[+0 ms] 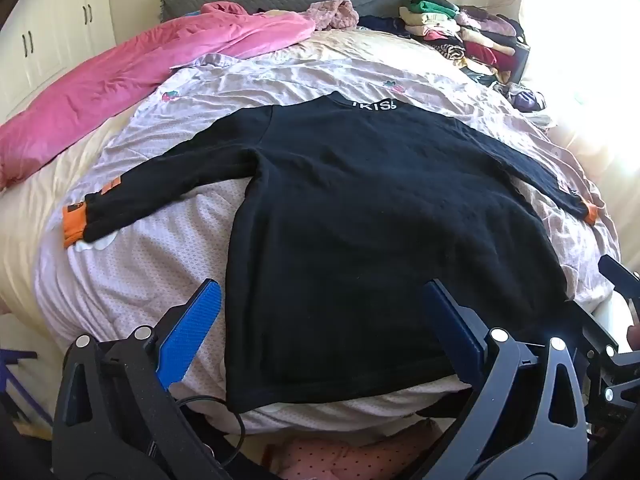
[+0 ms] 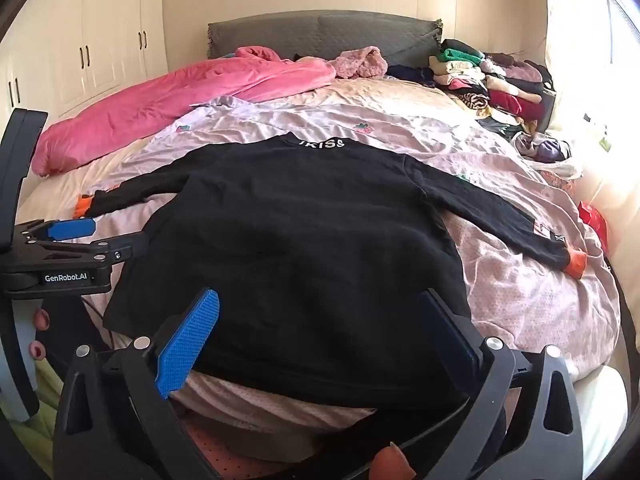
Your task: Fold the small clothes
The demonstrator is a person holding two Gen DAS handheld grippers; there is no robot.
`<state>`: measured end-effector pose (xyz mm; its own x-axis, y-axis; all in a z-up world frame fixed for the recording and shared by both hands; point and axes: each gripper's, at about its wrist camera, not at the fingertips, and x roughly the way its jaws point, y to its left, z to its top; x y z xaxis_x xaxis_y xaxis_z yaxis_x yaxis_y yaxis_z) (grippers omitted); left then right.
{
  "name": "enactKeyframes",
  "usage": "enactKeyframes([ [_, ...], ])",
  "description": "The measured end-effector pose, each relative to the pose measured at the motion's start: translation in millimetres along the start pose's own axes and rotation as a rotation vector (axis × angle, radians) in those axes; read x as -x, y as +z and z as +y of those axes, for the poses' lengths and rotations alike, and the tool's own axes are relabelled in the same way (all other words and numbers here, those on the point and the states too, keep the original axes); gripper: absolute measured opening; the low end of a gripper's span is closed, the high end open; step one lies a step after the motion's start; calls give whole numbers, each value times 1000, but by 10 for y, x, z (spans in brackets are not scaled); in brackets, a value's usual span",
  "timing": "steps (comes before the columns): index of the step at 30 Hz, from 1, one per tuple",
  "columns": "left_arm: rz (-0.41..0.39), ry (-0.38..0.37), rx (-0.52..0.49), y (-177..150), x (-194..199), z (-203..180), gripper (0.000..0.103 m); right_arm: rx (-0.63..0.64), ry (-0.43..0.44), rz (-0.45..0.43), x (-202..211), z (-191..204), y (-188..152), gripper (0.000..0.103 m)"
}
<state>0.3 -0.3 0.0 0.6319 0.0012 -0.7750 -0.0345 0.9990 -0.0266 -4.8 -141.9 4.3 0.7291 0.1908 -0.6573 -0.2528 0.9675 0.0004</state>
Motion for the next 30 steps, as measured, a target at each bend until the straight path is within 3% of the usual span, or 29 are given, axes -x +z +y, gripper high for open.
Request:
enactKeyframes([
  [30,-17,-5,3,39,55,-55,94,-24,-17,14,20,-94,-36,99],
])
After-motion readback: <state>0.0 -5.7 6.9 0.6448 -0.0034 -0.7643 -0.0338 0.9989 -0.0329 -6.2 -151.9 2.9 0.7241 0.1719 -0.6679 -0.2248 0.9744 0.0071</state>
